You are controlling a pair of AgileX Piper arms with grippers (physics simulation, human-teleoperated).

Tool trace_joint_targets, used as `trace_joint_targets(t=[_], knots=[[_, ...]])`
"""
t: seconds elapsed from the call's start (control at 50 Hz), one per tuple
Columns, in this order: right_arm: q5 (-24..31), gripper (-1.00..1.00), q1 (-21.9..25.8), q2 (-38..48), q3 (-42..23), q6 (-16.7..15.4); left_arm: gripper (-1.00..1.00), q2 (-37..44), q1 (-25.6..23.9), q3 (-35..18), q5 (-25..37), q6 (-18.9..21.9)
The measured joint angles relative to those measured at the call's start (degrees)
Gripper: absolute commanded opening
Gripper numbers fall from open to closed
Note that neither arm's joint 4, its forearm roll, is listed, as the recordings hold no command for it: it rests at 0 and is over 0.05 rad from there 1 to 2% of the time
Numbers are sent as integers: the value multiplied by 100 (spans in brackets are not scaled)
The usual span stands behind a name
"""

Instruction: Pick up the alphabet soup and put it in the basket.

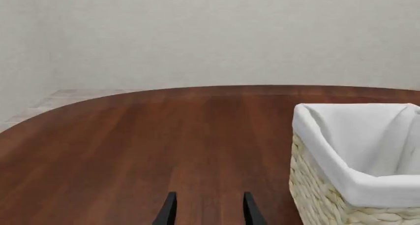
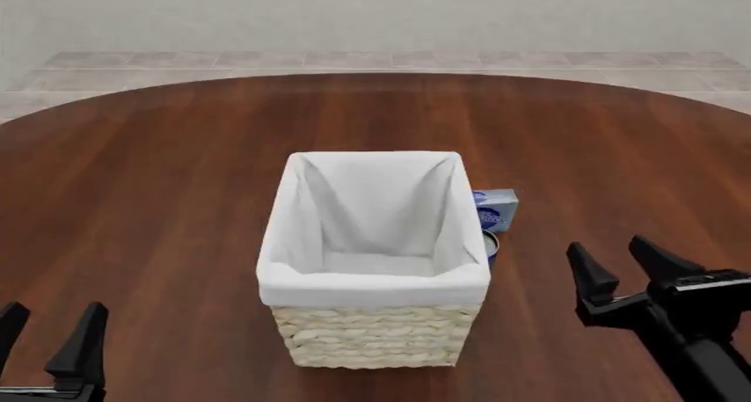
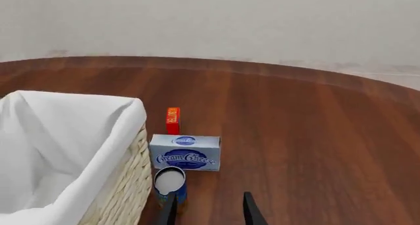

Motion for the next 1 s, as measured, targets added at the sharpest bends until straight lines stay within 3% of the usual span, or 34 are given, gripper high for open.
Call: trace_joint_targets(t=[0.3, 0.6, 1.0], knots=[[-342, 100, 381, 1159, -502, 147, 100, 0, 0, 0, 0, 0], [-530, 100, 461, 2237, -973, -84, 100, 0, 0, 0, 0, 0], [-330, 100, 767, 3007, -1383, -420, 100, 0, 0, 0, 0, 0]])
